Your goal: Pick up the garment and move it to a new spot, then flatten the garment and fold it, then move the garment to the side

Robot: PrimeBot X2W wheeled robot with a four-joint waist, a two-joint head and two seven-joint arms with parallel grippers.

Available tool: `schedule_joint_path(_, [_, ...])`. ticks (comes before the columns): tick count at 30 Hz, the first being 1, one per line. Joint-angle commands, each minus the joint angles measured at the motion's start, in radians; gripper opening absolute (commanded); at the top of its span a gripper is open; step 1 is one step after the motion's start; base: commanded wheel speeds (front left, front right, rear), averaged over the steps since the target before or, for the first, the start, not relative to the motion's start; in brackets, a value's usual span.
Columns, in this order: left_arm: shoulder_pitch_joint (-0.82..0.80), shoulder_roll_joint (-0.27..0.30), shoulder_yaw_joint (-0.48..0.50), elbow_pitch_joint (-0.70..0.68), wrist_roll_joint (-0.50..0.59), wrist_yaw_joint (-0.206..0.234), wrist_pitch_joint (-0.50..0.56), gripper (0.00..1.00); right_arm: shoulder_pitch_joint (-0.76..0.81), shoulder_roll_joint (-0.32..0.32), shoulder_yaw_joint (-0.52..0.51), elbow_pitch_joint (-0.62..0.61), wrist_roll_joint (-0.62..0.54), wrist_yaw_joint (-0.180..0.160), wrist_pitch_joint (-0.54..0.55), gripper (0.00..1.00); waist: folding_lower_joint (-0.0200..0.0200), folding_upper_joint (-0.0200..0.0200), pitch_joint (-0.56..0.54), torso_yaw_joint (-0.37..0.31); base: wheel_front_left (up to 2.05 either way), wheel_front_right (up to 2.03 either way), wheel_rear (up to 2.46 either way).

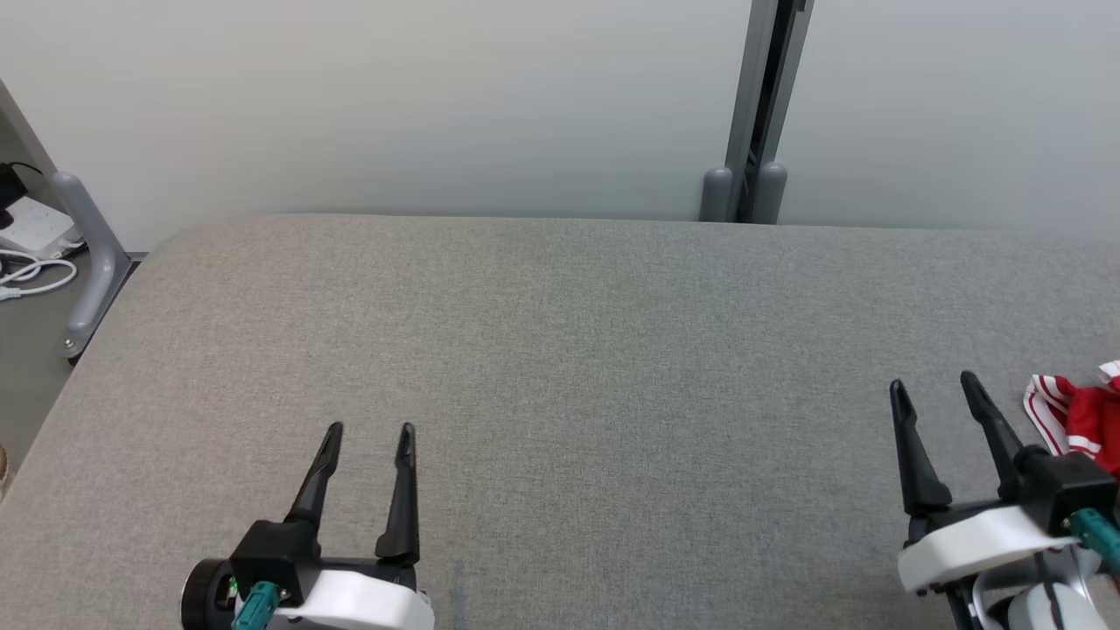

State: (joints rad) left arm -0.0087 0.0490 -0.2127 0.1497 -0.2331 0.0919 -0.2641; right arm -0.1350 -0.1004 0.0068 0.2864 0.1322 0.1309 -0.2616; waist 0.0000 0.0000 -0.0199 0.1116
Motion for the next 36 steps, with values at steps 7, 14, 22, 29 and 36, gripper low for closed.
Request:
schedule_joint_path(7, [0.007,0.004,-0.011,0.030,-0.004,0.009,0.001,1.00,0.051,0.020,0.003,-0.017,-0.068,0.000,-0.004,1.00,0.0000,0.0000,-0.007,0.000,0.00,0.00,0.00])
schedule_joint_path(14, [-0.001,0.005,0.002,0.011,-0.015,0.009,0.000,1.00,0.052,0.032,-0.001,-0.017,-0.062,0.000,-0.004,1.00,0.0000,0.0000,0.000,-0.005,0.00,0.00,0.00])
schedule_joint_path(22, [0.010,0.005,0.008,0.013,-0.049,-0.026,0.000,1.00,0.051,0.036,0.002,-0.025,-0.074,0.000,-0.005,1.00,0.0000,0.0000,0.007,-0.011,0.00,0.00,0.00])
schedule_joint_path(29, [0.016,0.005,0.027,0.015,-0.070,-0.053,0.000,1.00,0.043,0.038,-0.007,-0.027,-0.080,0.000,-0.005,1.00,0.0000,0.0000,0.002,-0.021,0.00,0.00,0.00])
schedule_joint_path(36, [0.019,0.005,0.038,0.019,-0.096,-0.064,0.000,1.00,0.039,0.038,-0.005,-0.028,-0.080,0.000,-0.005,1.00,0.0000,0.0000,-0.004,-0.031,0.00,0.00,0.00])
